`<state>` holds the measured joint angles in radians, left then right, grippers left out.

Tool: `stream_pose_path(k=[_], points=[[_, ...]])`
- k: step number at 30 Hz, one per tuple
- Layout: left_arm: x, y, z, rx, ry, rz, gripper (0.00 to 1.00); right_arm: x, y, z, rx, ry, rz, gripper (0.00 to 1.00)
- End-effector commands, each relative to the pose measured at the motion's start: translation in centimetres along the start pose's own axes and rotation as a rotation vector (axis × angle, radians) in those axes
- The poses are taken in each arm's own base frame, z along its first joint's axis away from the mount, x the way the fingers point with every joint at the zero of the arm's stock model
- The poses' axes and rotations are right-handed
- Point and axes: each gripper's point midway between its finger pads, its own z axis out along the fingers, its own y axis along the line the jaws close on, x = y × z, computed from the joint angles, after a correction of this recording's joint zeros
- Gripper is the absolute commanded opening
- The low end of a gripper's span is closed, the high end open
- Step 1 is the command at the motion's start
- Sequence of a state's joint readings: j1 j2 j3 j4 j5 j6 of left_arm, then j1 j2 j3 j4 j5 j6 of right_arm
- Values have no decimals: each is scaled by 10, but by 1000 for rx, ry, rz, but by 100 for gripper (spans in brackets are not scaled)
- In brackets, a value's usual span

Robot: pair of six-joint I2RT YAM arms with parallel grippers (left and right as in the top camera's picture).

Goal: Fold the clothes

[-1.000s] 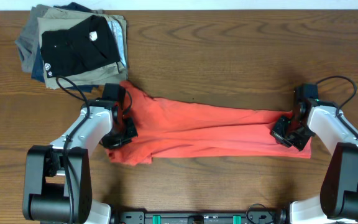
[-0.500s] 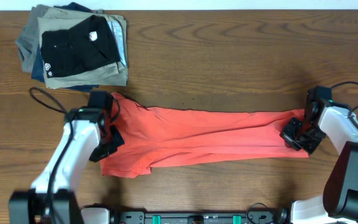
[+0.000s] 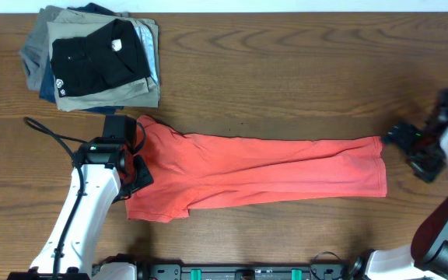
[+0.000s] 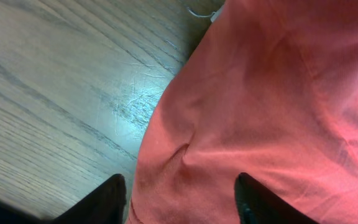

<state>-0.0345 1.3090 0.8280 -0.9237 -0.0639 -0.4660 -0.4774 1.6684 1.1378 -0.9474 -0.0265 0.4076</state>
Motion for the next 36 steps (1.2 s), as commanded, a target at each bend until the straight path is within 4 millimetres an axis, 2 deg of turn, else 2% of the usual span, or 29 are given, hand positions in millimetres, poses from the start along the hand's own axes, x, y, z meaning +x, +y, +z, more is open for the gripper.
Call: stream_pose_path(k=[1,4,11,17,21,22,24,26,27,31,36], points=[[1,5,1,-19,2,6,63,-7,-17,0,-27,-1,20,99],[0,4,1,-16,-5,5,64,-1,-13,8,-126,28,-29,99],[-2,3,1,-13,-10,5,65,28,14,32,-325,83,-143,99],[-2,3,1,-12,-11,5,64,45,16,50,-344,99,-164,99],[-2,3,1,-11,-12,4,65,57,22,52,-393,131,-160,99],[-2,3,1,-11,-12,4,65,59,23,52,-402,137,-160,96],[-3,2,1,-10,-14,4,65,63,26,52,-415,152,-162,82],[-3,2,1,-10,-15,4,65,67,26,51,-415,167,-163,50],[-3,2,1,-10,-14,4,65,68,27,51,-418,172,-162,37],[-3,2,1,-10,-14,4,65,71,30,49,-435,185,-160,3],[-3,2,1,-10,-14,4,65,68,30,48,-438,179,-156,1]])
